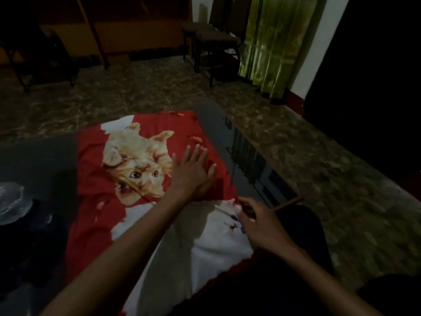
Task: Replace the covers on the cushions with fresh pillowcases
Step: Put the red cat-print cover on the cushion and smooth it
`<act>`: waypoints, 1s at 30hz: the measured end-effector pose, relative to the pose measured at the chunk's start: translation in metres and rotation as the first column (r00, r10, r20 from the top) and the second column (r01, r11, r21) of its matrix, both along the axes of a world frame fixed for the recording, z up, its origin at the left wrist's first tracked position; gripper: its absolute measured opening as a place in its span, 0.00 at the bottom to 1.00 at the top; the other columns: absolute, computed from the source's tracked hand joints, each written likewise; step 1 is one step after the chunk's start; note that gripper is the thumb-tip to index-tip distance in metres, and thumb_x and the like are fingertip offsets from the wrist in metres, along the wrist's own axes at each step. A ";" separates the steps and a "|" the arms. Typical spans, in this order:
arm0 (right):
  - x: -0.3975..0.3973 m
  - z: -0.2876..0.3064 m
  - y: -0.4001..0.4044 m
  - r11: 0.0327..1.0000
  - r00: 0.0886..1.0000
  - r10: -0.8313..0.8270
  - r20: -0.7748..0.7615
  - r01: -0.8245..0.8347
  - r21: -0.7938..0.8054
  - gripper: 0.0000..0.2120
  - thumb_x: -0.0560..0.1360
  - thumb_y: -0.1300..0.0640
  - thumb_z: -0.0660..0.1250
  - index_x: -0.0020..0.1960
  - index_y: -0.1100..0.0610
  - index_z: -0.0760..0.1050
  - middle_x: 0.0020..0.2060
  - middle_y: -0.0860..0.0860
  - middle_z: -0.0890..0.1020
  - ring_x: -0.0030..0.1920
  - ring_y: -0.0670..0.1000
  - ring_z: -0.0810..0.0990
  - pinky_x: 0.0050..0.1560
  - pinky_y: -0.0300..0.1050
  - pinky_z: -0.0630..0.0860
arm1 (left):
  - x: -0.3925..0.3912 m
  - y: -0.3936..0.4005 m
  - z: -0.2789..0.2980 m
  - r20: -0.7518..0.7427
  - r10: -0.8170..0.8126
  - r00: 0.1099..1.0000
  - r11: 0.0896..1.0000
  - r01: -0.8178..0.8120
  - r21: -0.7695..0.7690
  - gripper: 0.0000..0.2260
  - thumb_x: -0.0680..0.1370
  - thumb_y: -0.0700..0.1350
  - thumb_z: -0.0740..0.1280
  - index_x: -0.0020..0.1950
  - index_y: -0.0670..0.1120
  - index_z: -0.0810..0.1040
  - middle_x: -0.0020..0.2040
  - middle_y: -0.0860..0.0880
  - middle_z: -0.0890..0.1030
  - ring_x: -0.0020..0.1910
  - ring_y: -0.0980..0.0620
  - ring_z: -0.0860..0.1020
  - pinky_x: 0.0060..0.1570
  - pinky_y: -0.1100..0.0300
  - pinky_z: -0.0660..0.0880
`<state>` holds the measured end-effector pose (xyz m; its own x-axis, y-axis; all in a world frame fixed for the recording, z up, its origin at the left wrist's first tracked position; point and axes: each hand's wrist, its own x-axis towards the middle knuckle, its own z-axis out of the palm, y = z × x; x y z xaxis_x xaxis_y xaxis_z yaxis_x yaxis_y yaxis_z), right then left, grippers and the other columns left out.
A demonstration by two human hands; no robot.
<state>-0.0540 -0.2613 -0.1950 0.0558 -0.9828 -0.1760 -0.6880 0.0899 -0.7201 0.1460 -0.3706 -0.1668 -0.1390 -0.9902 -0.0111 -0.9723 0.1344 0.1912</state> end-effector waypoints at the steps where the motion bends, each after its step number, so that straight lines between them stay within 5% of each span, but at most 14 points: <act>1: -0.007 -0.005 0.006 0.999 0.998 -0.043 0.042 0.041 0.033 0.14 0.82 0.50 0.65 0.66 0.49 0.78 0.60 0.49 0.81 0.60 0.47 0.79 0.58 0.40 0.76 | -0.004 0.007 -0.009 0.016 -0.007 1.000 1.000 0.007 0.006 0.29 0.83 0.62 0.45 0.82 0.51 0.48 0.82 0.50 0.45 0.81 0.48 0.42 0.77 0.39 0.40; 4: -0.022 -0.011 0.021 0.986 0.987 -0.116 0.112 0.101 0.133 0.10 0.82 0.56 0.66 0.61 0.48 0.80 0.54 0.46 0.83 0.54 0.44 0.81 0.46 0.28 0.73 | 0.001 0.016 -0.029 0.028 0.005 1.000 0.999 -0.004 -0.033 0.29 0.83 0.62 0.42 0.82 0.51 0.48 0.82 0.51 0.45 0.81 0.50 0.40 0.77 0.40 0.39; 10: -0.035 -0.003 0.030 0.961 0.975 -0.224 0.010 0.219 0.169 0.10 0.76 0.61 0.74 0.53 0.48 0.81 0.37 0.43 0.81 0.39 0.39 0.80 0.36 0.29 0.70 | 0.002 0.012 -0.032 0.012 0.013 1.000 0.998 -0.012 -0.056 0.29 0.83 0.63 0.43 0.82 0.53 0.50 0.82 0.52 0.47 0.81 0.51 0.42 0.77 0.41 0.39; 17: -0.038 0.017 0.035 0.955 0.989 -0.118 -0.087 0.138 0.264 0.10 0.72 0.55 0.76 0.52 0.49 0.80 0.38 0.45 0.84 0.37 0.39 0.82 0.37 0.34 0.76 | 0.003 0.011 -0.025 -0.013 0.020 1.000 1.000 -0.020 0.002 0.29 0.84 0.62 0.43 0.82 0.52 0.50 0.82 0.52 0.46 0.81 0.51 0.42 0.77 0.42 0.38; 22: -0.024 0.022 0.016 0.989 0.997 -0.070 -0.038 0.074 0.126 0.14 0.77 0.52 0.72 0.62 0.50 0.78 0.51 0.44 0.81 0.49 0.43 0.79 0.51 0.38 0.74 | 0.025 0.034 0.001 -0.059 0.008 0.998 0.999 -0.006 0.044 0.27 0.85 0.59 0.49 0.81 0.49 0.56 0.82 0.48 0.51 0.81 0.48 0.47 0.78 0.44 0.45; 26: 0.016 0.023 -0.014 0.993 0.997 -0.009 0.073 0.018 -0.120 0.16 0.81 0.47 0.67 0.67 0.49 0.76 0.63 0.49 0.77 0.61 0.49 0.77 0.59 0.43 0.72 | 0.045 0.107 0.007 -0.174 -0.094 0.980 0.995 0.089 -0.039 0.32 0.81 0.66 0.49 0.82 0.53 0.54 0.82 0.53 0.51 0.81 0.53 0.45 0.79 0.47 0.44; 30: 0.060 0.022 -0.048 0.959 0.959 0.269 -0.092 -0.275 -0.063 0.30 0.81 0.37 0.58 0.80 0.43 0.58 0.81 0.48 0.57 0.80 0.55 0.56 0.77 0.55 0.55 | 0.056 0.154 -0.021 -0.076 -0.153 0.985 0.985 0.146 -0.088 0.33 0.80 0.68 0.45 0.82 0.56 0.53 0.82 0.56 0.50 0.80 0.57 0.42 0.79 0.48 0.43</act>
<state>0.0060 -0.3090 -0.1727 0.3114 -0.9429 -0.1184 -0.7357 -0.1604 -0.6580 0.2020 -0.2170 -0.1875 -0.2825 -0.9554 0.0863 -0.9216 0.2953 0.2518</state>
